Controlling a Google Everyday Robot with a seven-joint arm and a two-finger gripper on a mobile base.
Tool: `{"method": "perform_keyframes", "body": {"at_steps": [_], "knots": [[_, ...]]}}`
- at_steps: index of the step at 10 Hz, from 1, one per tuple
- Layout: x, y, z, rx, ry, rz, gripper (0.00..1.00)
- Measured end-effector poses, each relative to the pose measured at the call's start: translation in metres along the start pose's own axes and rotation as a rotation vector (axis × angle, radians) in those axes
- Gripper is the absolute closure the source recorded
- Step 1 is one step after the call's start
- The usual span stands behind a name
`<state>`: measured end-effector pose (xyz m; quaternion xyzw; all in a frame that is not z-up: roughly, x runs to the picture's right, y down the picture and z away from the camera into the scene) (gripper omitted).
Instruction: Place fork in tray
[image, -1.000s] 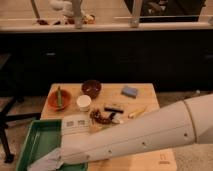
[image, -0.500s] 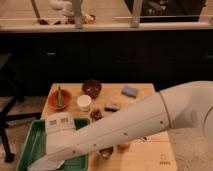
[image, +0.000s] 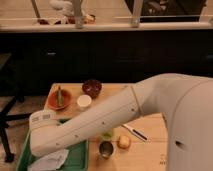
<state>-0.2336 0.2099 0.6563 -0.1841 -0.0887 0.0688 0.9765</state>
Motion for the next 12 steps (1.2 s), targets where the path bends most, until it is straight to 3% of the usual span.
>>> {"method": "perform_keyframes", "body": {"at_steps": [5,10,12], "knots": [[-0.009,-0.004,0.028,-0.051,0.067,0.105,1.0],[-0.008,-0.007,0.062,-0.102,0.073,0.164,1.0],[-0.009,-0.007,0.062,-0.103,0.07,0.163,0.89]]}}
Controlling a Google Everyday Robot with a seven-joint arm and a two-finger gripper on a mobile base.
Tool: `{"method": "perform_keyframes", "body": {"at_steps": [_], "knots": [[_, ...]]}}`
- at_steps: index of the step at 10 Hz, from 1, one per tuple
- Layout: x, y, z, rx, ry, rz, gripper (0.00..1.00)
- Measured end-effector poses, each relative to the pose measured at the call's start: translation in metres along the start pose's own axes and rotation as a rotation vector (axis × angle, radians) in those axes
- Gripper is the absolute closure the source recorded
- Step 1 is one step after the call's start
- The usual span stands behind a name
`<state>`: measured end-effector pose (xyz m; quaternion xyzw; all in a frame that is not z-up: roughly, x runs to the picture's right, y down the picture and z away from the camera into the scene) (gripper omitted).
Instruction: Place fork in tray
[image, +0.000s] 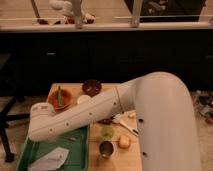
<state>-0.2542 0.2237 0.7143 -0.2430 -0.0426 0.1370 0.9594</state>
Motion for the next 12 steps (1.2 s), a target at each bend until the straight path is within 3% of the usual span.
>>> {"method": "perform_keyframes", "body": {"at_steps": [3,6,12], "knots": [[0.0003,-0.0001,-0.0002,0.0,0.0,0.0,0.57],[0.0008,-0.0003,-0.0002,0.0,0.0,0.001,0.32],[0.001,-0.0004,-0.0005,0.0,0.0,0.001,0.31]]}}
